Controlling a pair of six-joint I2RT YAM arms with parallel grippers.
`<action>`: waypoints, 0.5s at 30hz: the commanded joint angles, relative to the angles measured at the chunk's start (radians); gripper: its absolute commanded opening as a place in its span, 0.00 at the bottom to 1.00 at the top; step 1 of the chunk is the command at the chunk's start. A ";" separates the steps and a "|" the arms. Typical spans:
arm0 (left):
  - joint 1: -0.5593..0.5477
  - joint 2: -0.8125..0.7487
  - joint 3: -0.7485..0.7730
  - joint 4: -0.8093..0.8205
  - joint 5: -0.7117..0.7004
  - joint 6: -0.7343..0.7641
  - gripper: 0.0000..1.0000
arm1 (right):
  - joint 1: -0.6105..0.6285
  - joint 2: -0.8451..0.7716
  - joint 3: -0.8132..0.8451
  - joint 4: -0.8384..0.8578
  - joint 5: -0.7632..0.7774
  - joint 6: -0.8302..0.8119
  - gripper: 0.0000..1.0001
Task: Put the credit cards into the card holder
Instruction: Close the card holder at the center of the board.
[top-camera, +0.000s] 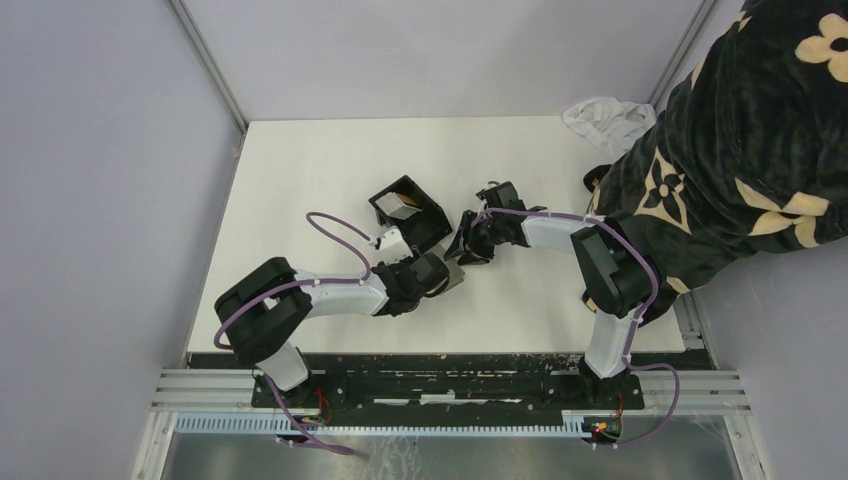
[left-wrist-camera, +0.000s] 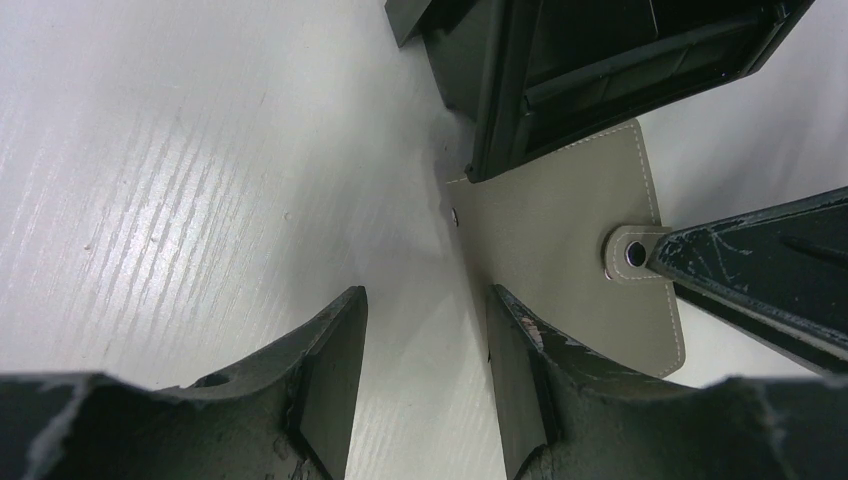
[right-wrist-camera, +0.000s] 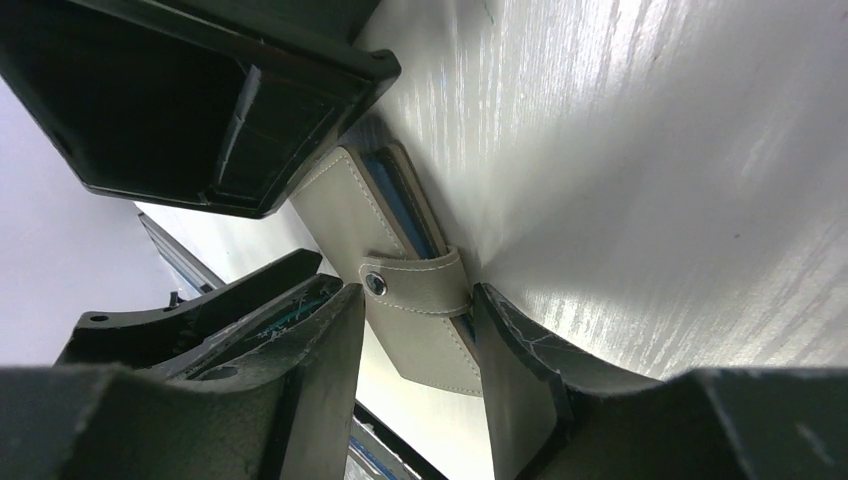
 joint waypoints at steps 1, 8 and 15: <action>0.003 0.029 0.001 -0.017 0.018 0.020 0.55 | -0.017 -0.027 0.008 0.065 -0.013 0.028 0.50; 0.003 0.022 -0.003 -0.020 0.015 0.018 0.55 | -0.022 -0.022 0.006 0.049 0.013 0.019 0.50; 0.003 0.028 -0.002 -0.017 0.018 0.016 0.55 | -0.026 -0.017 0.008 0.031 0.035 -0.001 0.50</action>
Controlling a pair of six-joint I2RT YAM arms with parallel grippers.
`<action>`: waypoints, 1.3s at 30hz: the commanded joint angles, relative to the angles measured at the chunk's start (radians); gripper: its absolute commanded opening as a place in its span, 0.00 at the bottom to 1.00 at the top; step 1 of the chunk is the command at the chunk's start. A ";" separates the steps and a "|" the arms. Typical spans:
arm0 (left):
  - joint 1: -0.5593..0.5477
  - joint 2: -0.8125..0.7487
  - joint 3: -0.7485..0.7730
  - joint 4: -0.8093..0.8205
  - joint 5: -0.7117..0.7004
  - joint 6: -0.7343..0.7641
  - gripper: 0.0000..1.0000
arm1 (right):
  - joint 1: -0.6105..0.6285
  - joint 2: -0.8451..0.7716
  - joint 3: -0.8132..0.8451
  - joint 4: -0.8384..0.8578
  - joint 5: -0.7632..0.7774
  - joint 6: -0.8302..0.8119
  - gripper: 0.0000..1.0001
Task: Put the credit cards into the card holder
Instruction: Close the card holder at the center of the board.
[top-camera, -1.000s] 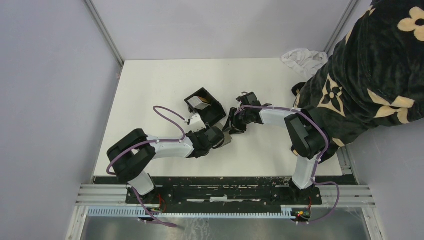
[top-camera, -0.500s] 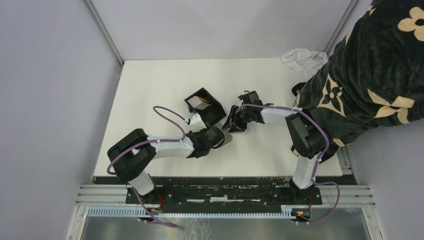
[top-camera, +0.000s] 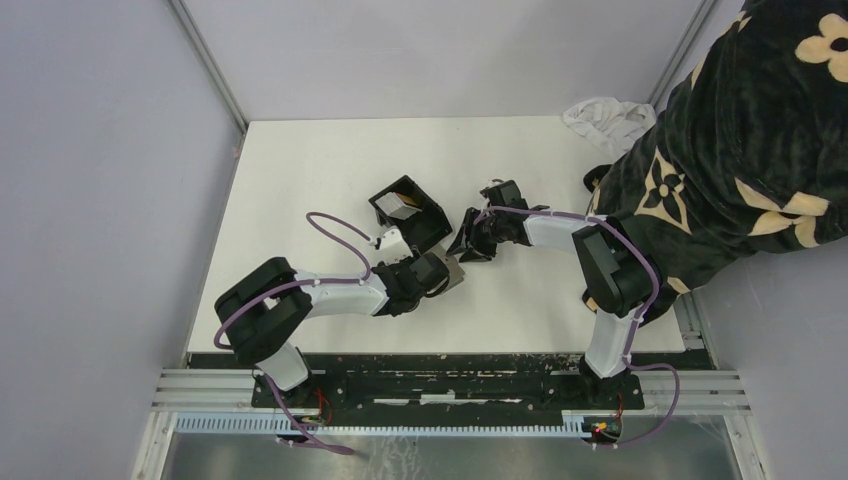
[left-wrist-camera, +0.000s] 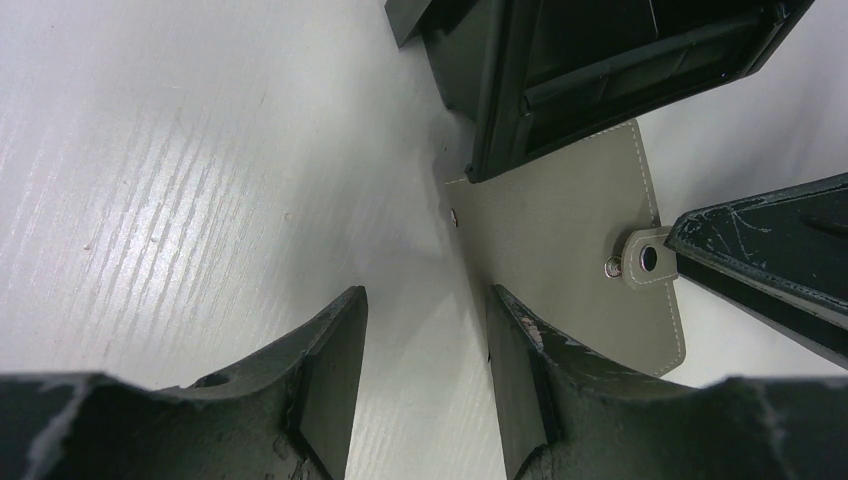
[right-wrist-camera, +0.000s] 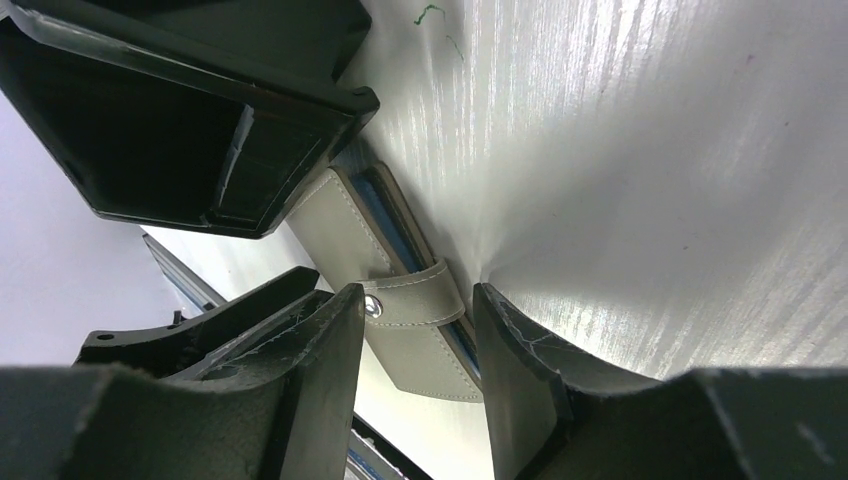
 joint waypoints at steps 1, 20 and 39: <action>0.004 0.028 -0.001 -0.017 0.018 0.017 0.55 | -0.005 -0.013 0.009 0.013 0.016 -0.018 0.50; 0.004 0.055 0.023 -0.014 0.023 0.026 0.55 | 0.004 0.016 -0.020 -0.006 0.018 -0.063 0.47; 0.003 0.073 0.037 -0.014 0.034 0.036 0.55 | 0.012 0.008 -0.006 -0.017 0.025 -0.081 0.47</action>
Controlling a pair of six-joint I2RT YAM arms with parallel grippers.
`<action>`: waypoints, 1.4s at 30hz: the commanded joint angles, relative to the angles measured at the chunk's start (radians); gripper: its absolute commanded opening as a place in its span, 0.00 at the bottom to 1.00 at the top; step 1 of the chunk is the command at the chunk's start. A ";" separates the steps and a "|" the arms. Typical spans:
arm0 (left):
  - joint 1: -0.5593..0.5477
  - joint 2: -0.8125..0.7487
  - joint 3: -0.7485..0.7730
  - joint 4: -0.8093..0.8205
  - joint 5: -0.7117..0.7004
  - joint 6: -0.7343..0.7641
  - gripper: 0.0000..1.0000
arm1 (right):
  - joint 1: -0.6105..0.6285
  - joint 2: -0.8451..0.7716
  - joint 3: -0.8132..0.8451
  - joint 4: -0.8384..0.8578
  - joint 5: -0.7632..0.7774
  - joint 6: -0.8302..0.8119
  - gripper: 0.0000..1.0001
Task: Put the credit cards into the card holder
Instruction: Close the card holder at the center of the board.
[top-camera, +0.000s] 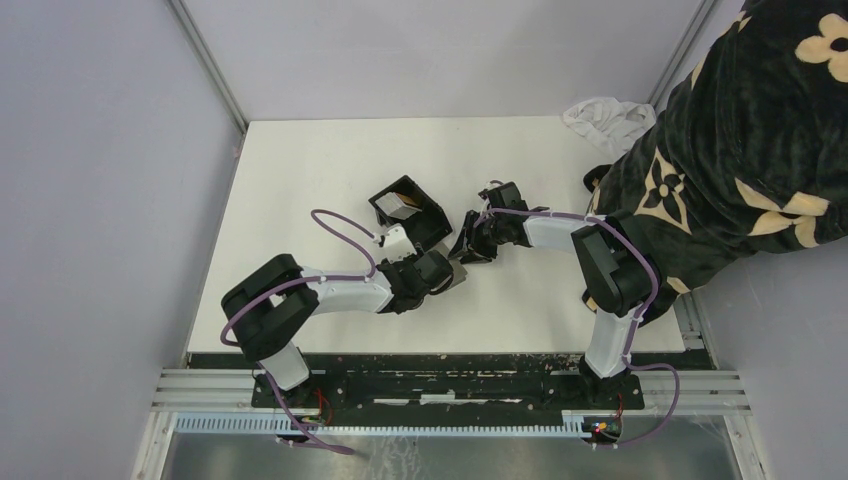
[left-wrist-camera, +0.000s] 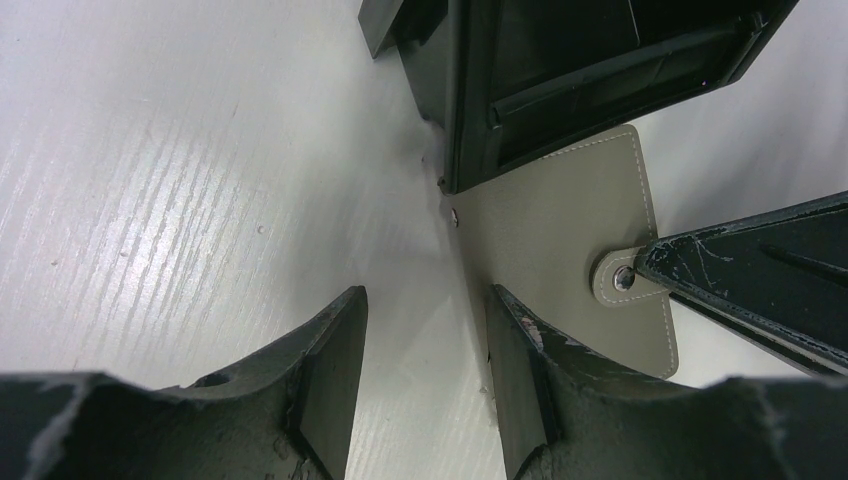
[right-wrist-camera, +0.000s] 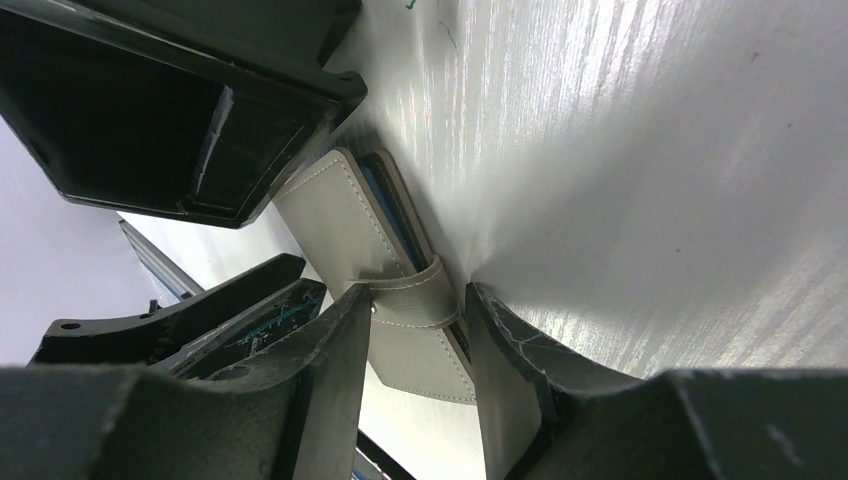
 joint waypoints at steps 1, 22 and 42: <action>0.003 0.038 0.003 -0.018 0.042 0.036 0.55 | 0.008 0.003 0.006 -0.018 0.023 -0.028 0.47; 0.003 0.045 -0.004 -0.006 0.052 0.030 0.55 | 0.033 0.015 0.017 -0.028 0.072 -0.042 0.47; 0.003 0.042 -0.008 -0.006 0.057 0.032 0.55 | 0.037 -0.046 0.039 -0.018 0.081 -0.054 0.52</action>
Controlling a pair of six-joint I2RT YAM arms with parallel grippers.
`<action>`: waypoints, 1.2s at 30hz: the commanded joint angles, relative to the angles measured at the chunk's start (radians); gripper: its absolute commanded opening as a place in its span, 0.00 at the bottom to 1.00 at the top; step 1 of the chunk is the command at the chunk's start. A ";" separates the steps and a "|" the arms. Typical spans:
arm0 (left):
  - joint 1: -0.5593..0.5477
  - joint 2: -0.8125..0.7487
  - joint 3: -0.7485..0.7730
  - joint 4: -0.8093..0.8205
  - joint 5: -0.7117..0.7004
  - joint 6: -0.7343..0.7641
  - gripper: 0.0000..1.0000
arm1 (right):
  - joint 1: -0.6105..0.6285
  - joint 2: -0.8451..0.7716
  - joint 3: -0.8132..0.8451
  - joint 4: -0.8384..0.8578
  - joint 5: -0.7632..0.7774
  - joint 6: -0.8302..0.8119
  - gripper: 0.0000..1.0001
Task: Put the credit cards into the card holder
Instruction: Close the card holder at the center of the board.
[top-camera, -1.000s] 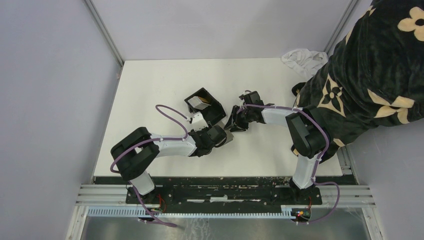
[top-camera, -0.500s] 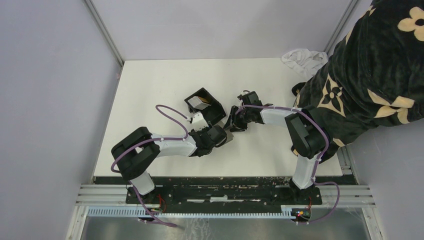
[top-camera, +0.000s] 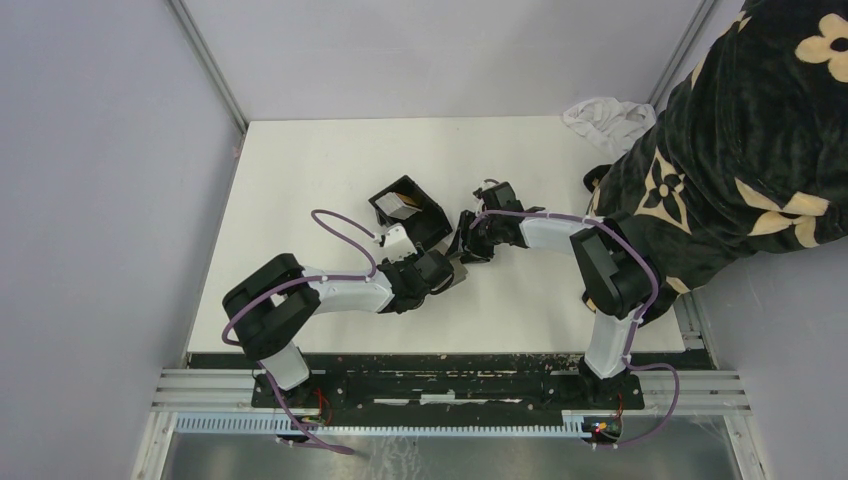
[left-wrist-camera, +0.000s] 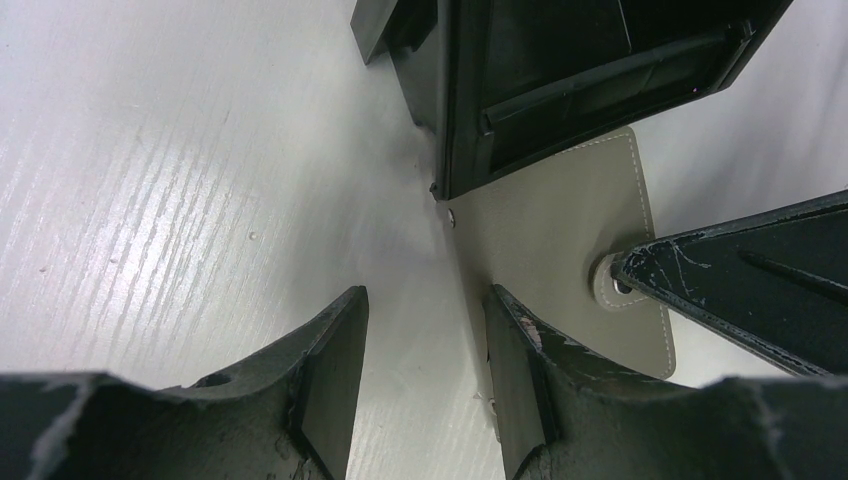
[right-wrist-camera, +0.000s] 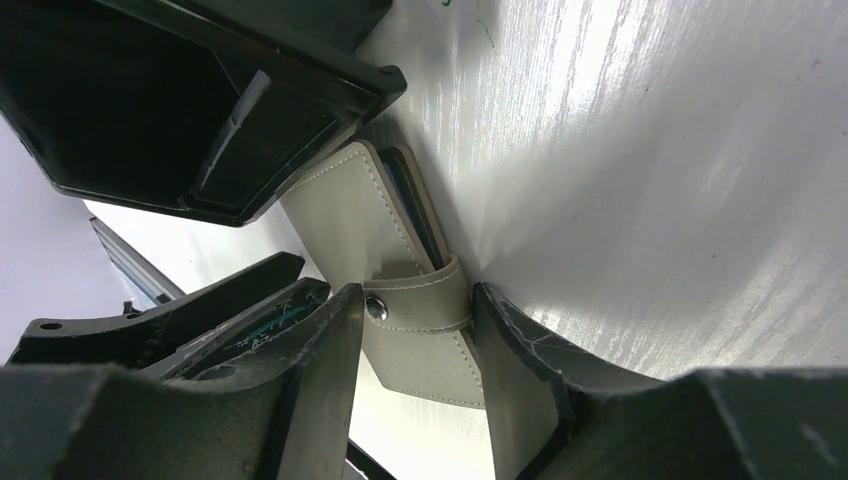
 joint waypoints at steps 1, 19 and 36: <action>0.004 0.033 -0.009 -0.023 0.051 0.033 0.55 | 0.006 -0.043 0.025 -0.009 0.040 -0.027 0.52; 0.003 0.023 -0.012 -0.022 0.046 0.043 0.55 | -0.003 -0.093 -0.004 0.024 0.049 -0.031 0.52; 0.003 0.033 -0.015 -0.022 0.051 0.040 0.55 | -0.011 -0.099 -0.057 0.038 0.055 -0.035 0.50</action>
